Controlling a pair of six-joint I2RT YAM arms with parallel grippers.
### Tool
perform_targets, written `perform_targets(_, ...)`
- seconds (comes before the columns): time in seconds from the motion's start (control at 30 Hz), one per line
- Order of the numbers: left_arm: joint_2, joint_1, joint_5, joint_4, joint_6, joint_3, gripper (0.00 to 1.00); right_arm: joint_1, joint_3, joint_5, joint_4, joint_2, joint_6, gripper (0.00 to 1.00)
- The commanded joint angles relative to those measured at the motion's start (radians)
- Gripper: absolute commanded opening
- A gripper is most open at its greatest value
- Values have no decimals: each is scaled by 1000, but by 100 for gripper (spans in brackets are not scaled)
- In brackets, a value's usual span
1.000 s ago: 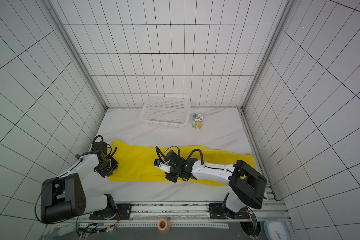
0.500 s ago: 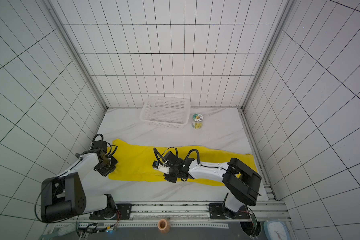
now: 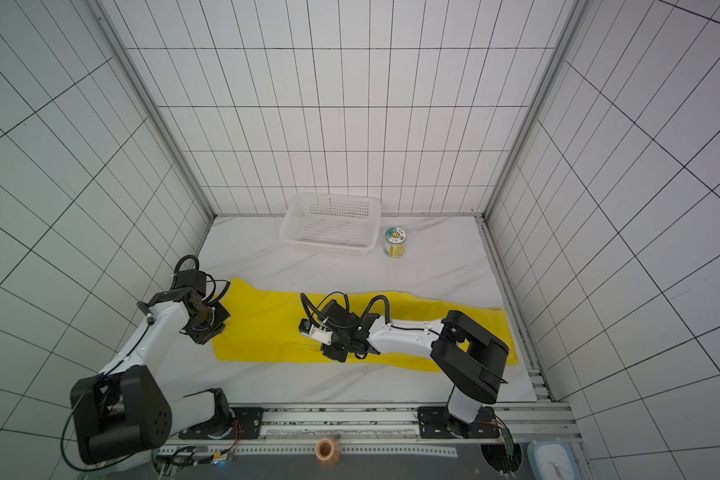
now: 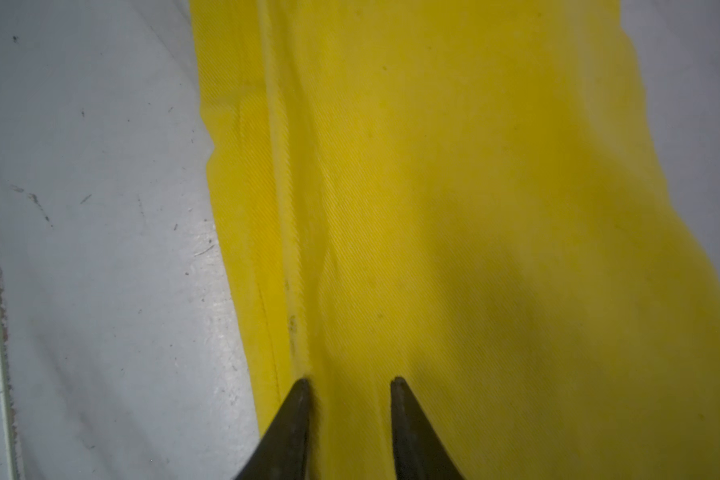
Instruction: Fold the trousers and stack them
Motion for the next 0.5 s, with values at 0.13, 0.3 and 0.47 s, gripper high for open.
perform_targets(0.13, -59, -13, -91, -66, -33, -40, 0, 11, 30, -26, 6, -5, -10, 36)
perform_targets(0.3, -34, 8, -72, -38, -37, -14, 0, 12, -3, -90, 46, -36, -24, 42)
perform_targets(0.47, -19, 6, -118, -63, -19, 72, 0, 21, -23, -71, 78, -38, -62, 44)
